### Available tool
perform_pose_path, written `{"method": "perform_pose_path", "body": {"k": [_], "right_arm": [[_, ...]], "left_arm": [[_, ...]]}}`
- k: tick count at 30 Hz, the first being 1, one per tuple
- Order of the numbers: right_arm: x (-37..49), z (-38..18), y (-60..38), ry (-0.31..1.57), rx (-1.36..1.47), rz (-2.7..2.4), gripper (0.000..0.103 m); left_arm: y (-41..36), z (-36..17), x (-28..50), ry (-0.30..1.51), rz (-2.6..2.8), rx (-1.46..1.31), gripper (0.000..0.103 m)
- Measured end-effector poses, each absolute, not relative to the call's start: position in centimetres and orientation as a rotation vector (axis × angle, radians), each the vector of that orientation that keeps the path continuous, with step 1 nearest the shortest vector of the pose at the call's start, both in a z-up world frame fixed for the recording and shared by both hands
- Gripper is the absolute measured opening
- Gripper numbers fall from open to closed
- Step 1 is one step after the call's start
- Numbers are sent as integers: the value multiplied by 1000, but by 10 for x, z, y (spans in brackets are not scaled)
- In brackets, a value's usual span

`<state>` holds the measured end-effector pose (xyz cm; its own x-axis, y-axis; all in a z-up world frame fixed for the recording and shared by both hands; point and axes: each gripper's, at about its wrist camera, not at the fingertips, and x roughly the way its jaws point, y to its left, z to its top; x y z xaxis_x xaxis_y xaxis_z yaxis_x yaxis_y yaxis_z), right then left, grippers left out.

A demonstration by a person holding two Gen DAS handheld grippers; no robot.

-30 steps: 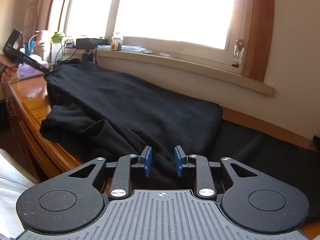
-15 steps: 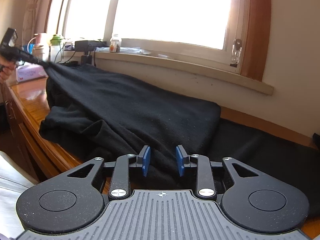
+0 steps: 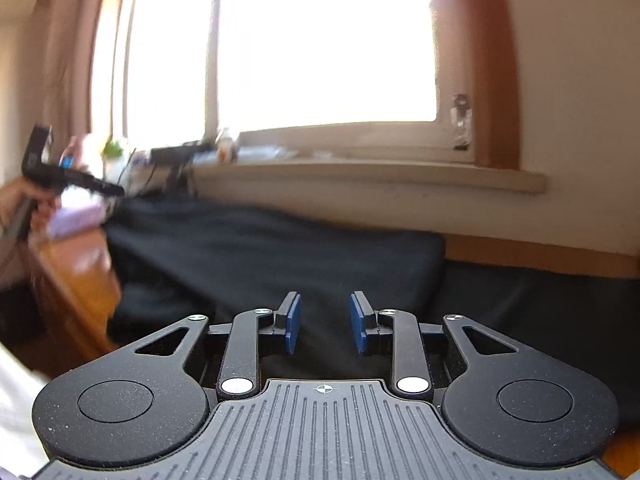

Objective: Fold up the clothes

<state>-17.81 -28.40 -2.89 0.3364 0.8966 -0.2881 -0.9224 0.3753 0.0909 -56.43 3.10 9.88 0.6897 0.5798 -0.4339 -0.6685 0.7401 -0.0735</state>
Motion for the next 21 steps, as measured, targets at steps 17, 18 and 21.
{"method": "perform_pose_path", "body": {"k": [17, 18, 21], "right_arm": [[-121, -25, -348, 377, -109, 979, 40], [-106, -24, -365, 372, -86, 903, 40], [-55, -26, -423, 387, 26, 665, 40]], "left_arm": [[-8, 57, -257, 487, 197, -119, 80], [-11, 52, -248, 499, 184, -105, 80], [-10, 39, -233, 535, 158, -107, 80]]}}
